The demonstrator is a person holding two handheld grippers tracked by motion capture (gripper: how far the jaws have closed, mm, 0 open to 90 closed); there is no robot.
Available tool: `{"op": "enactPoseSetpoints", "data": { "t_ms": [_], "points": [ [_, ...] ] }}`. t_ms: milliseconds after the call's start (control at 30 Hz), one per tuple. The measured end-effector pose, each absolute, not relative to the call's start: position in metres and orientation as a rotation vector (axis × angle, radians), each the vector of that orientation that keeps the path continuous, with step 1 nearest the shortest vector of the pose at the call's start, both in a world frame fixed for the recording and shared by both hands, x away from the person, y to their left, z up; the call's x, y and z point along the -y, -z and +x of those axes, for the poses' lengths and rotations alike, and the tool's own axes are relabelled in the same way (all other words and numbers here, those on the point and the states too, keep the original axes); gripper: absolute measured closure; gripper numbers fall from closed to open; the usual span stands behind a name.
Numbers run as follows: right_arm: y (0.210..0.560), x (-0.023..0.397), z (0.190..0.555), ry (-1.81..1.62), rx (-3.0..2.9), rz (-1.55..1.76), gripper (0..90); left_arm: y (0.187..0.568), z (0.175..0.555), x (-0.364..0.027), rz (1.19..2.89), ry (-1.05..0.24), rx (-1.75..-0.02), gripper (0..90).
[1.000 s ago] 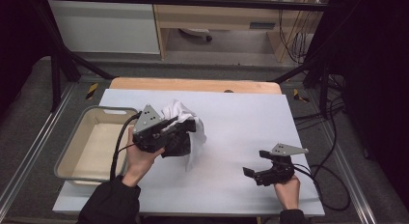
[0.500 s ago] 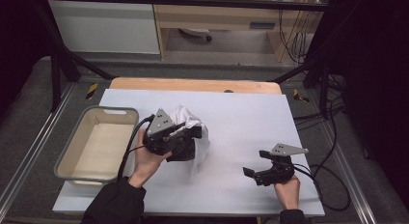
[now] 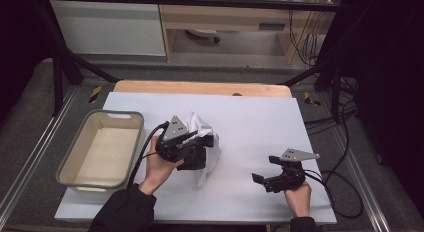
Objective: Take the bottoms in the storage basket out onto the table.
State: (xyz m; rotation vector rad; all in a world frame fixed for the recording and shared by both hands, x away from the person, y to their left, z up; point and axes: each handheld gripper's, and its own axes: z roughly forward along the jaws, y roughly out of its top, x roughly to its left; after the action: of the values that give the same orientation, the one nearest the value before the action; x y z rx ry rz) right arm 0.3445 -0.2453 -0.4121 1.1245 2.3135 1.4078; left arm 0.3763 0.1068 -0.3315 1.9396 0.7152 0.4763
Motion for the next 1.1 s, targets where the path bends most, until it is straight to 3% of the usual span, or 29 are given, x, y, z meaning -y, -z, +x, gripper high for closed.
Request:
{"op": "enactPoseSetpoints", "data": {
  "t_ms": [1100],
  "points": [
    [0.412, 0.245, 0.345, -1.407, -2.316, 1.125, 1.7, 0.371, 0.383, -0.082, 2.074, -0.409, -0.746, 76.1]
  ]
}}
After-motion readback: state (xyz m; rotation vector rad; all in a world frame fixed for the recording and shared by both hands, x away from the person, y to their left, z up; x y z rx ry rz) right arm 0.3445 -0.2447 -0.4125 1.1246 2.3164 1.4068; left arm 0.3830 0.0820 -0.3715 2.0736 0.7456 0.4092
